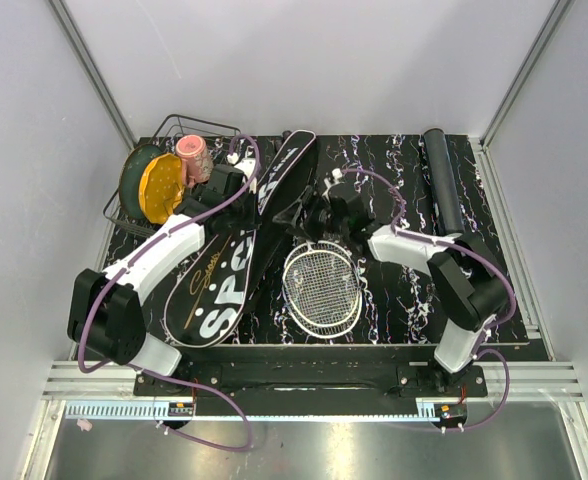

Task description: Pack up the badminton gear

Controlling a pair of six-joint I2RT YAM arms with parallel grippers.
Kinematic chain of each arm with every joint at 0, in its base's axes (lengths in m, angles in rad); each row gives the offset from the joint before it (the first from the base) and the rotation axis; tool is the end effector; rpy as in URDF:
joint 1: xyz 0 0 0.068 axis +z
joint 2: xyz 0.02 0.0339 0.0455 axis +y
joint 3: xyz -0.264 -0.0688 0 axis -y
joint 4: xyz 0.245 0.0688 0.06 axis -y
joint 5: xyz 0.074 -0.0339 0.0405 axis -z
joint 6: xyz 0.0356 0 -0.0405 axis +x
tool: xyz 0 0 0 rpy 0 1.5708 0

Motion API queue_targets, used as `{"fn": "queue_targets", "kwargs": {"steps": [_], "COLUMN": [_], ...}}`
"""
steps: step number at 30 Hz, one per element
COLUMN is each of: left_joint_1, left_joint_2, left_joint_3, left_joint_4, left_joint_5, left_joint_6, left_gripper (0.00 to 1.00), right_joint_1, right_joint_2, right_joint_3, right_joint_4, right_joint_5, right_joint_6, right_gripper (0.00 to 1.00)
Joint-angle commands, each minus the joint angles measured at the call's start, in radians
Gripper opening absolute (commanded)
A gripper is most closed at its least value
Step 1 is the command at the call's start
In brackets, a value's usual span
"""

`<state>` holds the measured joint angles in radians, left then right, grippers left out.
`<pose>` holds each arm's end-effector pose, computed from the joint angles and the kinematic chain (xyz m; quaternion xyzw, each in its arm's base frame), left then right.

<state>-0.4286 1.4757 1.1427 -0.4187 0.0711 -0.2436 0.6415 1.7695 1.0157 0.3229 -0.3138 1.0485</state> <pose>0.2955 -0.1378 0.2781 0.0988 0.9115 -0.1620 0.3649 0.3057 0.2421 0.2033 0.0855 0.8315 0.4860 0.2553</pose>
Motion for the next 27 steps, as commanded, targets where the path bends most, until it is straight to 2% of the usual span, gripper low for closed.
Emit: {"fn": "queue_targets", "kwargs": {"steps": [1,7,12,17,20,23,24,27], "left_joint_1": [0.005,0.005,0.004,0.004,0.004,0.004,0.004,0.004], "left_joint_2": [-0.045,-0.043,-0.046,-0.04,-0.041,-0.038,-0.037,-0.035], "left_joint_3": [0.0,0.002,0.002,0.002,0.0,0.003,0.003,0.006], "left_joint_4": [0.08,0.081,0.084,0.084,0.083,0.084,0.083,0.084], "left_joint_5": [0.035,0.062,0.071,0.065,0.052,0.041,0.039,0.056], "left_joint_6": [-0.017,-0.016,-0.014,-0.013,-0.011,-0.014,-0.014,-0.02], "left_gripper": [0.0,0.0,0.0,0.0,0.0,0.0,0.0,0.0], "right_joint_1": [-0.034,-0.032,-0.029,-0.025,-0.02,-0.017,-0.013,-0.013], "right_joint_2": [-0.027,0.111,0.23,0.278,0.265,0.223,0.209,0.235], "right_joint_3": [0.113,0.306,0.449,0.523,0.514,0.475,0.471,0.495], "right_joint_4": [-0.044,-0.087,-0.156,-0.209,-0.257,-0.257,-0.258,-0.258], "right_joint_5": [0.071,0.012,0.018,0.007,0.035,0.074,0.085,0.061], "right_joint_6": [0.088,0.143,0.169,0.182,0.145,0.107,0.082,0.084], "right_gripper": [0.72,0.74,0.61,0.5,0.5,0.58,0.63,0.63]}}
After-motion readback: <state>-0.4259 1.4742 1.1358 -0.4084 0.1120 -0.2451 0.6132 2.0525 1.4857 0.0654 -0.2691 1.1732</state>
